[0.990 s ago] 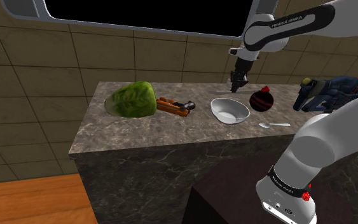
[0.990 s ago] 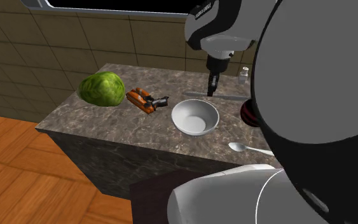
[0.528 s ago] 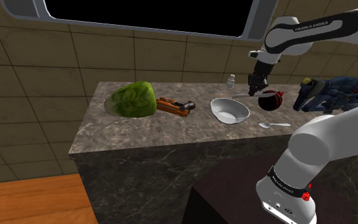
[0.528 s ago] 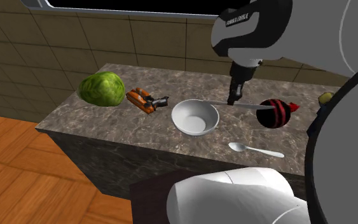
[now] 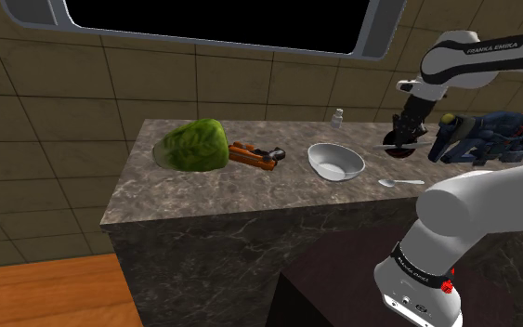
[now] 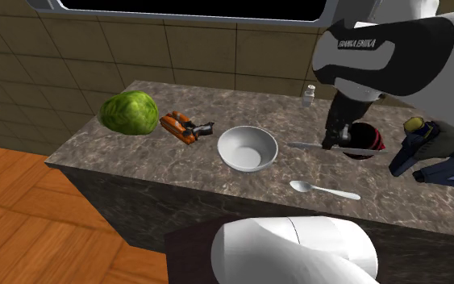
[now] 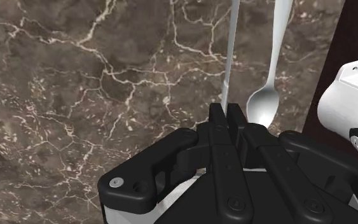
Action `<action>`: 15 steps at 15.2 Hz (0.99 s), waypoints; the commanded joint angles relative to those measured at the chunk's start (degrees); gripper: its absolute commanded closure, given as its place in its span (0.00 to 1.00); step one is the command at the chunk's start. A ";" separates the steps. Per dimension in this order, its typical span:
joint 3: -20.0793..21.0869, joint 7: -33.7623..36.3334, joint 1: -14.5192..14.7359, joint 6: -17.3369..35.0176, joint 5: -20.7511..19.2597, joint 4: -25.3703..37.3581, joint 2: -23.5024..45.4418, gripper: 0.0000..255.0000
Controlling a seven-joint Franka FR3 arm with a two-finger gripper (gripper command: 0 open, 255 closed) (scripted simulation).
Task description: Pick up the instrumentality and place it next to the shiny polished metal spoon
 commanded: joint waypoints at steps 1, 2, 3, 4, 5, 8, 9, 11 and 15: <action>-1.63 -2.67 -2.06 -1.79 -1.79 -0.03 -2.04 1.00; -2.61 -4.04 -2.97 -2.30 -2.65 0.10 -2.58 1.00; -3.62 -5.43 -3.85 -2.78 -3.50 0.30 -3.04 1.00; -4.66 -6.83 -4.67 -3.24 -4.36 0.57 -3.43 1.00; -5.73 -8.23 -5.46 -3.67 -5.20 0.91 -3.75 1.00; -9.06 -12.50 -7.51 -4.80 -7.62 2.34 -4.24 1.00; -10.22 -13.93 -8.08 -5.12 -8.40 2.95 -4.27 1.00; -12.59 -16.81 -9.05 -5.67 -9.85 4.36 -4.12 1.00; -17.62 -22.58 -10.17 -6.44 -12.40 7.92 -3.09 1.00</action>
